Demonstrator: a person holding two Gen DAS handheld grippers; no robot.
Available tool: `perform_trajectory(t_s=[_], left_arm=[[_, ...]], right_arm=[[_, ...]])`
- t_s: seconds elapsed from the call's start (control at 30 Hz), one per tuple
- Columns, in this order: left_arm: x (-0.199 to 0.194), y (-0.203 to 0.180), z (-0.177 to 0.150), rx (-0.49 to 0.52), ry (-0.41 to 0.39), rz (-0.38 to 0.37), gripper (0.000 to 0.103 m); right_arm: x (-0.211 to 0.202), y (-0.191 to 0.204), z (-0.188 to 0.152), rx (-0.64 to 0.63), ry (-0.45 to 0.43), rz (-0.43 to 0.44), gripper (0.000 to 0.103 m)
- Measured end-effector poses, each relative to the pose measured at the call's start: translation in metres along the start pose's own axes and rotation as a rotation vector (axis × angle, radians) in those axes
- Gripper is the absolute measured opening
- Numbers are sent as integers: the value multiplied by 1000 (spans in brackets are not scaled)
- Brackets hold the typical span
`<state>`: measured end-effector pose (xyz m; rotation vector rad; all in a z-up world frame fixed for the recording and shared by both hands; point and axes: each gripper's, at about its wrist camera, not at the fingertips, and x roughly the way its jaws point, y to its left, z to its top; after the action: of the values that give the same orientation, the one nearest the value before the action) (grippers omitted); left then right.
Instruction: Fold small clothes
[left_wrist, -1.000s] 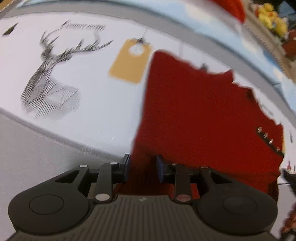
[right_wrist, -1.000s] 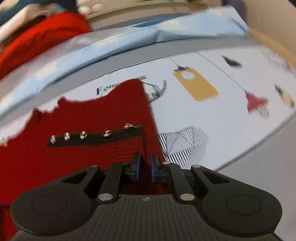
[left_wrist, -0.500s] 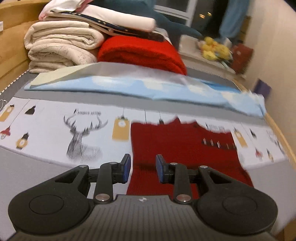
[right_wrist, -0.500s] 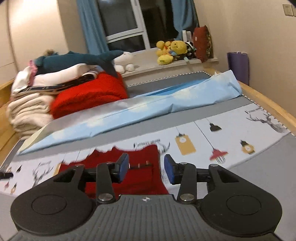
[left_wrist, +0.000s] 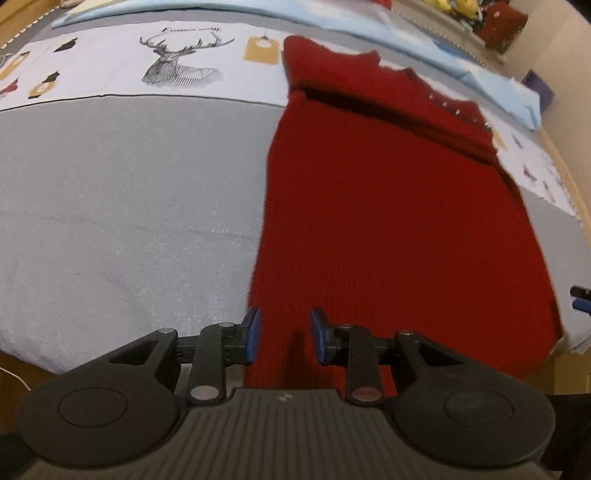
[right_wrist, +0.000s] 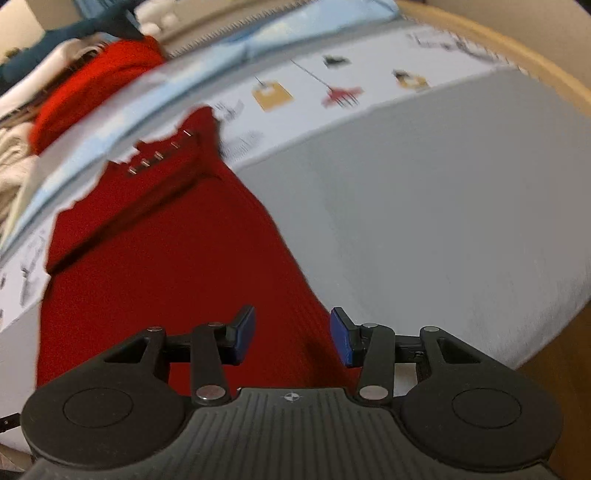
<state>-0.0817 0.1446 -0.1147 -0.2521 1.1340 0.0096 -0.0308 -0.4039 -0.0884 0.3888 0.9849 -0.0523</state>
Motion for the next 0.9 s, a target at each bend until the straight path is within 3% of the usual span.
perform_trajectory(t_s=[0.13,0.3,0.47,0.63,0.9], left_arm=[[15,19,-3,-95,84,-23,32],[27,18,-9,-63,142,4,32],[33,12,-8,-47,127,11,32],[35,9,-10,-41,115,16,31],[38,-1,-9,-34,106,31,31]], right_arm=[[29,-15,-17,49,91,-54,47],[48,-12,-28,11,161,-106,46],[48,-4,-34,-27,155,-125,47],[48,-2,-36,-49,150,-113,37],[46,-6,-34,-72,161,-94,36]])
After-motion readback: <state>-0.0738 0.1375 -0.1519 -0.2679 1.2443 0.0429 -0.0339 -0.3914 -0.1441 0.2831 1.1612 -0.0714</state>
